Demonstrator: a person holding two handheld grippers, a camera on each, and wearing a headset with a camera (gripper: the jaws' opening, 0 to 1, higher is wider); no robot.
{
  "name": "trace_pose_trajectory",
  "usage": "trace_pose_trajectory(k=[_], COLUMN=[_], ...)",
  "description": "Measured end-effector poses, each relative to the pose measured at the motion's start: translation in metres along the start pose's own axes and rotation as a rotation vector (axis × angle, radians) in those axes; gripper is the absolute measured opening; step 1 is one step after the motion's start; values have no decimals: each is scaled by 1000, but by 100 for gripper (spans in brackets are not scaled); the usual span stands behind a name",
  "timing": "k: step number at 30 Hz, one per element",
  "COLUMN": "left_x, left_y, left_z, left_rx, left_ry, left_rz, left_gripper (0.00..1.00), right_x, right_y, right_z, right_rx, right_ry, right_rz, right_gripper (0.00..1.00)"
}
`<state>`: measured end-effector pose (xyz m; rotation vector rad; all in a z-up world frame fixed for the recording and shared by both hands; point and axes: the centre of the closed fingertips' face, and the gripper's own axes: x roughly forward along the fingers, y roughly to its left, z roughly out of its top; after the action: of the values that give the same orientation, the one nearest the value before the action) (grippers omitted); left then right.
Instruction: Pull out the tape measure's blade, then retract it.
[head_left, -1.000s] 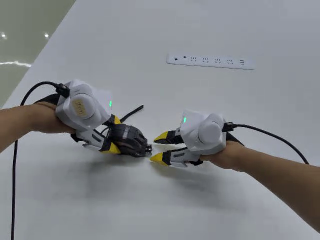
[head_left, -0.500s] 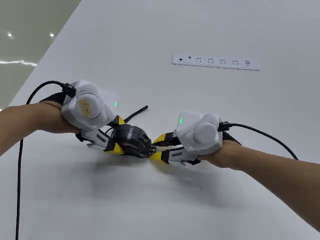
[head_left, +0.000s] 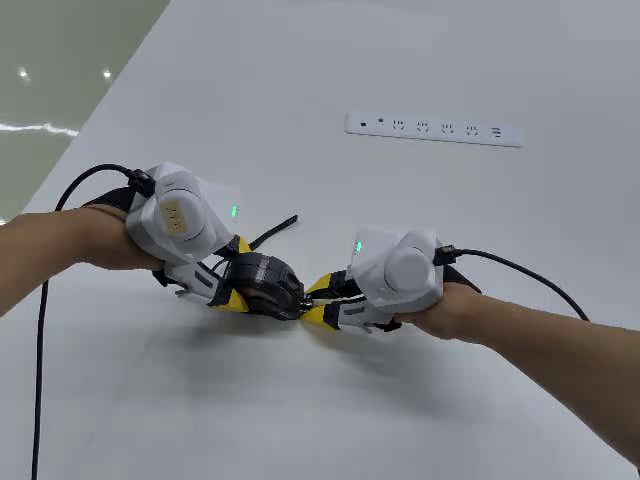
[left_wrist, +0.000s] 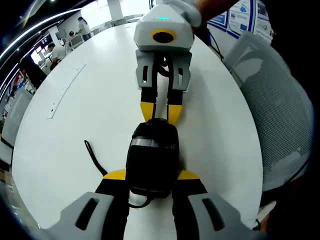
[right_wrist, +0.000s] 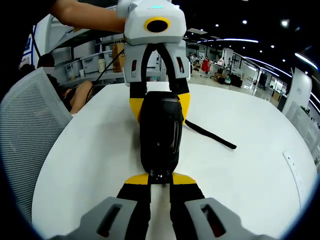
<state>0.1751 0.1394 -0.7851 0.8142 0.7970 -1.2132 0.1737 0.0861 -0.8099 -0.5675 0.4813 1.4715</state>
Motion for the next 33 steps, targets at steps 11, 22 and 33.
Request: trace_pose_trajectory(k=[11,22,33], left_x=[-1,-2,-4], left_y=[0,-2,-2], left_z=[-2,0,0], left_rx=[-8,-10,-16], left_ry=[-5,-5,-4], left_rz=[0,0,3], left_gripper=[28,27,28], right_x=[0,-2,-3], right_y=[0,-1,-2], right_z=[0,2,4], right_rx=[-38,-54,-68], right_ry=[29,33,39], right_rz=[16,24,25], right_gripper=[12,12,12])
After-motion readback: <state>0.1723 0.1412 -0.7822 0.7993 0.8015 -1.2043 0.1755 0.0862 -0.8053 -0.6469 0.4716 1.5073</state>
